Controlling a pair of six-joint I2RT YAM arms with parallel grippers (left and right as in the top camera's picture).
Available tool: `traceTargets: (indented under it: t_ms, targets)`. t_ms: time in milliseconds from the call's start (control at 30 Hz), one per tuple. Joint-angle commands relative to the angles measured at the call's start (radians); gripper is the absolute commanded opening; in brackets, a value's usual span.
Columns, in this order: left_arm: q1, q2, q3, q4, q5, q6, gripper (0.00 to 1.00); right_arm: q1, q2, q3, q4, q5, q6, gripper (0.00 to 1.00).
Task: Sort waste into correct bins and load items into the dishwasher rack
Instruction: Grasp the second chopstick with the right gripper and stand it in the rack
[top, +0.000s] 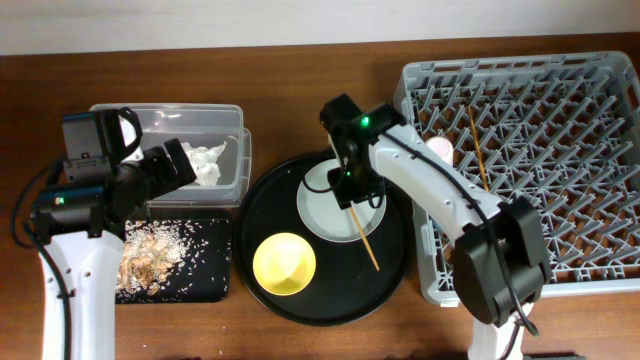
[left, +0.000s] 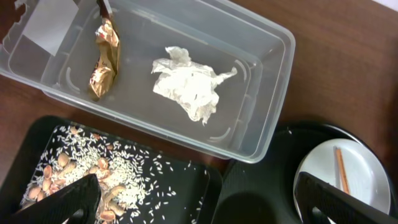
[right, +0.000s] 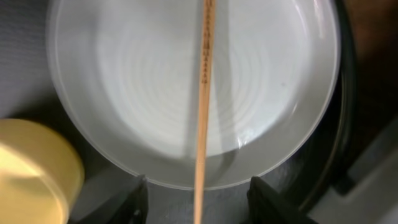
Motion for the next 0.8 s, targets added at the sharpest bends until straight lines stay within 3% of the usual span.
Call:
traceTargets:
  t_ms: [0, 67, 133, 267, 400, 500, 600, 667, 767]
  targets:
    - [0.003, 0.006, -0.001, -0.002, -0.008, -0.002, 0.99, 0.006, 0.003, -0.142, 0.117, 0.015, 0.014, 0.47]
    - [0.003, 0.006, -0.001, -0.002, -0.008, -0.002, 0.99, 0.006, 0.003, -0.267, 0.257, 0.014, 0.014, 0.42]
    - [0.003, 0.006, -0.001, -0.002, -0.008, -0.002, 0.99, 0.006, 0.003, -0.298, 0.291, 0.014, 0.014, 0.34]
    - [0.003, 0.006, -0.001, -0.002, -0.008, -0.002, 0.99, 0.004, 0.003, -0.301, 0.294, 0.015, 0.014, 0.04]
    - [0.003, 0.006, -0.001, -0.002, -0.008, -0.002, 0.99, 0.003, -0.019, -0.18, 0.2, 0.016, -0.002, 0.04]
    - [0.003, 0.006, -0.001, -0.002, -0.008, -0.002, 0.99, -0.035, -0.066, 0.046, 0.036, 0.133, -0.103, 0.04]
    - [0.003, 0.006, -0.001, -0.002, -0.008, -0.002, 0.99, -0.138, -0.076, 0.201, -0.127, 0.448, -0.129, 0.04]
    - [0.003, 0.006, -0.001, -0.002, -0.008, -0.002, 0.99, -0.222, -0.076, 0.205, -0.15, 0.481, -0.255, 0.04]
    - [0.003, 0.006, -0.001, -0.002, -0.008, -0.002, 0.99, -0.374, -0.076, 0.204, -0.132, 0.432, -0.262, 0.04]
